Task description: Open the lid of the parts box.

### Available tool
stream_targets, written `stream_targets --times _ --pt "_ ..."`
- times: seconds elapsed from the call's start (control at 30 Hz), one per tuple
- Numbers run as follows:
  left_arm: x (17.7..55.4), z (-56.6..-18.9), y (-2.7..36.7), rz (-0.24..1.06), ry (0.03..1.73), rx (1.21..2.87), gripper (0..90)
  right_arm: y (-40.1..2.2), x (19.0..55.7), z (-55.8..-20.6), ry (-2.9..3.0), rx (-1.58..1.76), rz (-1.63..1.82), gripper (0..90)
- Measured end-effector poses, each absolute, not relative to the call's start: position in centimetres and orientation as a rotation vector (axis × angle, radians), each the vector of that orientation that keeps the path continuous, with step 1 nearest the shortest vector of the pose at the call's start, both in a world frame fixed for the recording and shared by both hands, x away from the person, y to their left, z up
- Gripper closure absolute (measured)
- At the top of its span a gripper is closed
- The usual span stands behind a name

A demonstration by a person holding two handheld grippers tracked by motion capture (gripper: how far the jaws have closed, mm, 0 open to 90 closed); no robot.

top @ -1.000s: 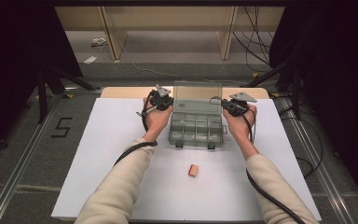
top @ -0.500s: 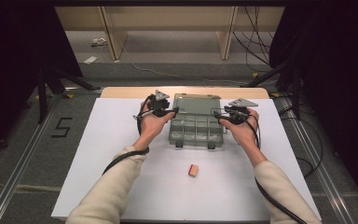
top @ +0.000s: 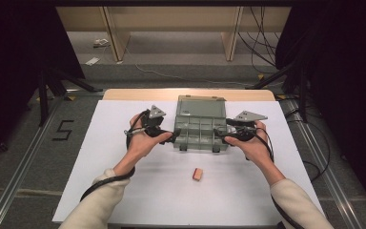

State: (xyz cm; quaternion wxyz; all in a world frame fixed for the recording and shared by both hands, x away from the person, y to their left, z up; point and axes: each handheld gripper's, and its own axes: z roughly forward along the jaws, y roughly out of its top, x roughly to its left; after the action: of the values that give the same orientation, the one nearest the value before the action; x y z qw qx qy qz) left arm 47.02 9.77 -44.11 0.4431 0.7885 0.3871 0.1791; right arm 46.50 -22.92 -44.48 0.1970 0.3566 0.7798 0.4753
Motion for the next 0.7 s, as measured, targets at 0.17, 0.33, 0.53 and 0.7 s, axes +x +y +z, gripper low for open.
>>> stream_targets --times 0.17,0.33,0.53,0.7 --pt "44.6 -44.8 11.1 0.419 0.929 1.969 0.0 -22.7 44.1 -44.6 2.235 0.925 1.349 25.9" --pt "43.0 -44.9 12.5 0.429 0.912 1.960 0.0 -22.6 42.7 -44.9 2.268 0.895 1.355 25.9" --pt "41.0 -45.0 13.7 0.434 0.904 1.943 0.0 -22.2 41.4 -45.4 2.318 0.859 1.366 25.9" --pt "39.4 -45.1 14.7 0.451 0.899 1.940 0.0 -21.8 40.4 -45.6 2.349 0.834 1.384 26.0"
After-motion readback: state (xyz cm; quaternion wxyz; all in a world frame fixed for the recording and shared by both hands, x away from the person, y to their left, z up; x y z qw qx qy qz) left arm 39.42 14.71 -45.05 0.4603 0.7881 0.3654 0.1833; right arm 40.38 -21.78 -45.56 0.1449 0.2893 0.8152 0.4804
